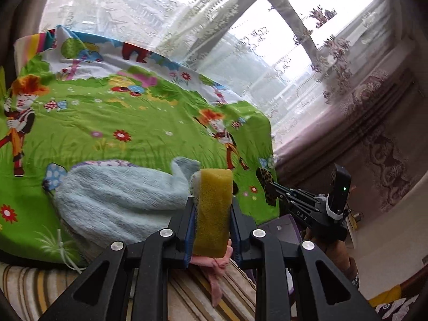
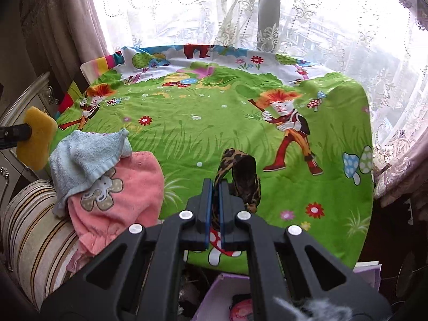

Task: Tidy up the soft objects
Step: 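Carry the leopard strip toward the box while the left tool carries the yellow sponge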

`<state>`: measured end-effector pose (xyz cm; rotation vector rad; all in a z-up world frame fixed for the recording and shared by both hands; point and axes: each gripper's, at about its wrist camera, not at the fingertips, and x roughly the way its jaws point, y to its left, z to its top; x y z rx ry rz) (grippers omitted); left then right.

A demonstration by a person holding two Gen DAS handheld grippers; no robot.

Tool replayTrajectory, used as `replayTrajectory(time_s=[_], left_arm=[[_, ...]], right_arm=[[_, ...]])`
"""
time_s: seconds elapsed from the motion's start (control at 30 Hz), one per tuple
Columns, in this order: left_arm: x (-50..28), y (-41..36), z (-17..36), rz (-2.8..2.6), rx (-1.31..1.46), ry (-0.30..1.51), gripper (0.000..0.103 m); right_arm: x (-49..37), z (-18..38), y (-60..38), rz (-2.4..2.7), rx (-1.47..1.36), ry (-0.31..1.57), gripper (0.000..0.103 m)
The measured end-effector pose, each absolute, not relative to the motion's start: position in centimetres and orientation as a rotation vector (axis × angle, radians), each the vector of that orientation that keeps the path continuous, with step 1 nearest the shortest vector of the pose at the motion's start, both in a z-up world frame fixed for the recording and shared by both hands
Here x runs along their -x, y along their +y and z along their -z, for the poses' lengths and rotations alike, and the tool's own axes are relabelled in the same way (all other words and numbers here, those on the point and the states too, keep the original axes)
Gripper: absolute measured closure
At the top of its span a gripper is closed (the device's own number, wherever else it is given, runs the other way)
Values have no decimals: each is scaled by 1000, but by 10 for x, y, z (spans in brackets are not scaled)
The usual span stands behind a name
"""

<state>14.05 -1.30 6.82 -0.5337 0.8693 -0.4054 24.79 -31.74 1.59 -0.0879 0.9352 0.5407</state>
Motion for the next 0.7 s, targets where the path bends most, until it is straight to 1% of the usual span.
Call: replayTrajectory(time_s=[0.2,0.37,0.57,0.7], left_arm=[[-130,-92,-51,573,492,965,79],[-121,-136,-37,646,462,1030,79],[-108,-160,-27,701,475,1081,79],[-100,-192,-12,759,464,1145,79]], right_arm=[[-215,-25,-363,-485,34,932,96],[-190,-21,-395,-431,1,949,96],[-190,-12,-385,-464,47,966,96],[-190,-14,-388,-455,30,957,96]])
